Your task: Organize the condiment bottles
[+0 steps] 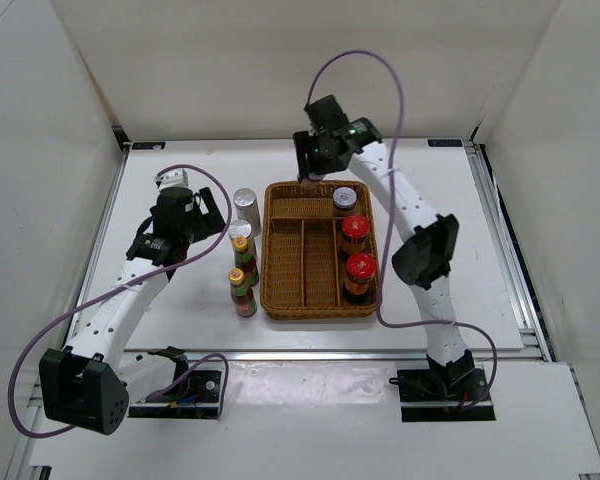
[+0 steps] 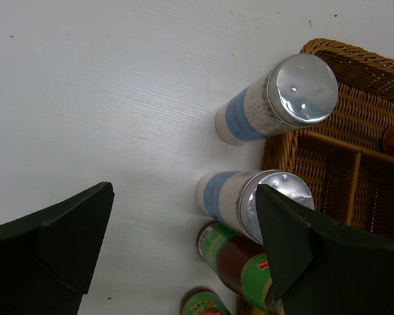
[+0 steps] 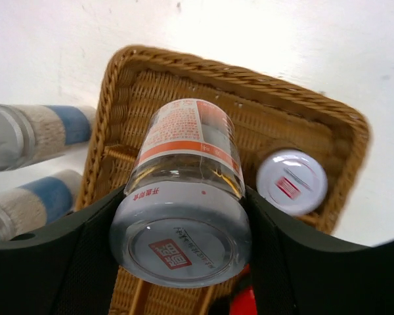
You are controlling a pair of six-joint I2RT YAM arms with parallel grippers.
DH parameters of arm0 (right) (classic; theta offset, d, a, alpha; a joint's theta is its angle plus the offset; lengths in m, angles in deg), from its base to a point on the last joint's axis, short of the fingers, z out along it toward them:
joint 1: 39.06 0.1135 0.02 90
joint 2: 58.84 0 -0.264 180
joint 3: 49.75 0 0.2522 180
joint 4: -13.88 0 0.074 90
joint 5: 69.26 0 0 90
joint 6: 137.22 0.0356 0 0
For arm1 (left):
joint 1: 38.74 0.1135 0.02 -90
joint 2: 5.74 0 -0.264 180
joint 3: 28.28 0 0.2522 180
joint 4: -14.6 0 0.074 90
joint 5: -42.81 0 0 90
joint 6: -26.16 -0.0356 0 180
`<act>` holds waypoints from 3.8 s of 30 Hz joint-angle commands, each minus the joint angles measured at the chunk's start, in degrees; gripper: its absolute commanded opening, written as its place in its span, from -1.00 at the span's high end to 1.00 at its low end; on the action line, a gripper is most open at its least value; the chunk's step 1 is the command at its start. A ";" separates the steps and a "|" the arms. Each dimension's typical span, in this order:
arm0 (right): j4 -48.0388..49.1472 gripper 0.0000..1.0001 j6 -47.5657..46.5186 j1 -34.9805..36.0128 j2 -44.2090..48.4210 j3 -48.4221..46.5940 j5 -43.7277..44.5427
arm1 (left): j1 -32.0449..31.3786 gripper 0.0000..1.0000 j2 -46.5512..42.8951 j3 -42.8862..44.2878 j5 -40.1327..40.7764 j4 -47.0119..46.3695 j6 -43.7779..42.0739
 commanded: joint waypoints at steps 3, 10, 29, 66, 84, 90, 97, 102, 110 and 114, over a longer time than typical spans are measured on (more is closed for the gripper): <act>0.99 0.92 -3.27 -1.19 -5.57 -4.09 -1.25 | -0.06 -1.00 -1.80 0.92 -0.47 -0.14 0.19; 3.55 0.51 -5.20 -0.58 -11.29 -2.41 -2.24 | -0.06 -1.00 -1.28 0.40 -0.47 -0.14 0.19; 3.55 -0.98 -7.32 2.67 3.45 0.47 13.83 | -0.06 -1.00 0.83 0.92 -0.47 0.91 0.19; 3.11 -0.98 5.97 11.73 56.04 60.08 15.09 | -11.84 -0.76 -4.45 0.66 -11.20 1.70 -12.47; 2.05 -0.98 5.96 11.73 57.70 62.11 17.72 | -14.39 0.19 -1.45 2.95 -2.22 5.83 -11.85; 1.52 -0.98 5.43 11.73 57.70 62.11 18.25 | -14.39 0.56 -2.68 3.47 -1.70 5.83 -12.47; 1.00 -0.98 5.43 11.73 58.23 62.63 18.78 | -15.53 0.79 -5.23 10.75 2.87 5.83 -12.47; 1.00 -0.98 5.43 11.73 59.45 63.77 18.78 | -16.05 0.79 -5.85 18.40 2.35 5.83 -11.07; -0.05 -0.98 5.96 11.73 61.04 64.83 19.30 | -19.57 0.79 1.70 31.32 -3.89 3.91 -8.34; -0.76 -0.98 6.49 11.73 62.35 65.36 19.83 | -23.08 0.79 8.28 32.04 -5.47 -0.48 -8.34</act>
